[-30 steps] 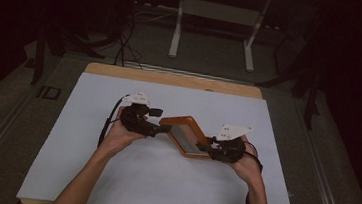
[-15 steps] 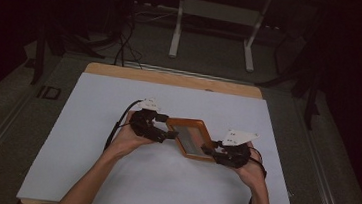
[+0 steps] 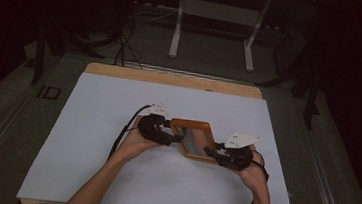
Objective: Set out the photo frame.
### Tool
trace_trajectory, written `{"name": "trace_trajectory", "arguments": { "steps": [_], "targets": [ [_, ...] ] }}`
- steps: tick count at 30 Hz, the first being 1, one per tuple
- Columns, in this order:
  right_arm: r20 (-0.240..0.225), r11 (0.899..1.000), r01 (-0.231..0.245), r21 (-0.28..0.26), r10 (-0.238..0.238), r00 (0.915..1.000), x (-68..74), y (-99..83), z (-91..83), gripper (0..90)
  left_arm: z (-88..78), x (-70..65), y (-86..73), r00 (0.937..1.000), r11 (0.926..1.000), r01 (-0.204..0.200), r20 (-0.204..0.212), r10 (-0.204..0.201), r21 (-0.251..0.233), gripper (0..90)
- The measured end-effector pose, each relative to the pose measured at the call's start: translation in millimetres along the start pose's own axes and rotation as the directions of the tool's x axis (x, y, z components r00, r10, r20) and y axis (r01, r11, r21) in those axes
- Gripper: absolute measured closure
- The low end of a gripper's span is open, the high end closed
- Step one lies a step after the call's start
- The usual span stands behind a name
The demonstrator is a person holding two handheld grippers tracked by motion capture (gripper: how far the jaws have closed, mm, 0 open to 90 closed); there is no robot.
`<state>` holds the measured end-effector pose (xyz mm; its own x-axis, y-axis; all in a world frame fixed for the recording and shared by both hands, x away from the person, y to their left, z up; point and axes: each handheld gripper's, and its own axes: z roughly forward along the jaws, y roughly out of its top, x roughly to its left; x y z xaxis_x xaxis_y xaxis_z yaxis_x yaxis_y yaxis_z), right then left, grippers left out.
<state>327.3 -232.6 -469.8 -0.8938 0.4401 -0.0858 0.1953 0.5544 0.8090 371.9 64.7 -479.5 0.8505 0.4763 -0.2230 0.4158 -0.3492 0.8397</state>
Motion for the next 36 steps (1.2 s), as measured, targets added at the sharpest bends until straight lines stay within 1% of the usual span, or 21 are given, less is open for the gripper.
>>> {"name": "trace_trajectory", "arguments": {
  "steps": [4, 7, 14, 17, 19, 21, 23, 25, 28, 31, 33, 35, 36],
  "targets": [
    [0.010, 1.000, 0.002, 0.006, -0.002, 1.0000, 1.1, 0.3, -0.2, 68.6, 5.9, -1.1, -2.9, 0.9995, 0.9998, -0.021, 0.025, 0.021, 0.005, 35.0],
    [0.019, 1.000, 0.007, 0.017, -0.007, 0.9998, 2.1, 0.7, -0.5, 68.5, 10.3, -2.6, -4.5, 0.9987, 0.9997, -0.025, 0.046, 0.025, 0.004, 38.9],
    [0.030, 1.000, 0.007, 0.028, -0.008, 0.9995, 1.4, -1.6, -1.5, 68.3, 24.1, -4.2, -9.9, 0.9970, 0.9990, -0.039, 0.068, 0.037, 0.022, 40.8],
    [0.029, 1.000, 0.001, 0.027, -0.002, 0.9996, 0.6, -2.7, -1.7, 68.2, 29.7, -5.6, -11.5, 0.9967, 0.9985, -0.048, 0.067, 0.046, 0.024, 40.3],
    [0.030, 1.000, -0.001, 0.028, 0.001, 0.9995, 0.1, -3.4, -1.9, 68.2, 32.4, -7.3, -12.2, 0.9960, 0.9976, -0.063, 0.065, 0.061, 0.027, 40.8],
    [0.029, 1.000, -0.005, 0.026, 0.004, 0.9996, -0.5, -4.2, -1.9, 68.0, 34.6, -9.5, -12.6, 0.9951, 0.9965, -0.078, 0.063, 0.075, 0.031, 43.1],
    [0.029, 1.000, -0.007, 0.028, 0.007, 0.9996, -0.7, -4.6, -2.1, 68.0, 35.7, -11.0, -12.7, 0.9950, 0.9962, -0.081, 0.061, 0.079, 0.033, 45.3],
    [0.027, 0.999, -0.017, 0.032, 0.016, 0.9995, -1.7, -5.4, -2.5, 68.0, 38.4, -13.4, -13.2, 0.9946, 0.9953, -0.091, 0.054, 0.089, 0.032, 45.6],
    [0.024, 0.999, -0.023, 0.034, 0.022, 0.9995, -2.4, -6.4, -3.0, 68.0, 39.3, -14.7, -13.5, 0.9945, 0.9950, -0.094, 0.049, 0.093, 0.032, 45.9],
    [0.019, 0.999, -0.018, 0.036, 0.018, 0.9997, -3.8, -7.6, -3.3, 67.7, 39.2, -18.6, -14.2, 0.9928, 0.9927, -0.117, 0.027, 0.116, 0.030, 47.0],
    [0.018, 0.999, -0.020, 0.037, 0.019, 0.9997, -4.2, -8.0, -3.4, 67.5, 38.9, -19.6, -14.5, 0.9926, 0.9923, -0.120, 0.022, 0.120, 0.028, 48.1],
    [0.020, 0.999, -0.022, 0.044, 0.021, 0.9996, -4.8, -9.0, -3.5, 66.4, 38.7, -21.8, -15.2, 0.9918, 0.9916, -0.128, 0.014, 0.127, 0.022, 50.6],
    [0.031, 0.998, -0.026, 0.052, 0.024, 0.9992, -5.7, -10.4, -3.0, 64.5, 38.1, -23.4, -15.2, 0.9911, 0.9910, -0.133, 0.015, 0.132, 0.018, 52.2]
  ]
}}
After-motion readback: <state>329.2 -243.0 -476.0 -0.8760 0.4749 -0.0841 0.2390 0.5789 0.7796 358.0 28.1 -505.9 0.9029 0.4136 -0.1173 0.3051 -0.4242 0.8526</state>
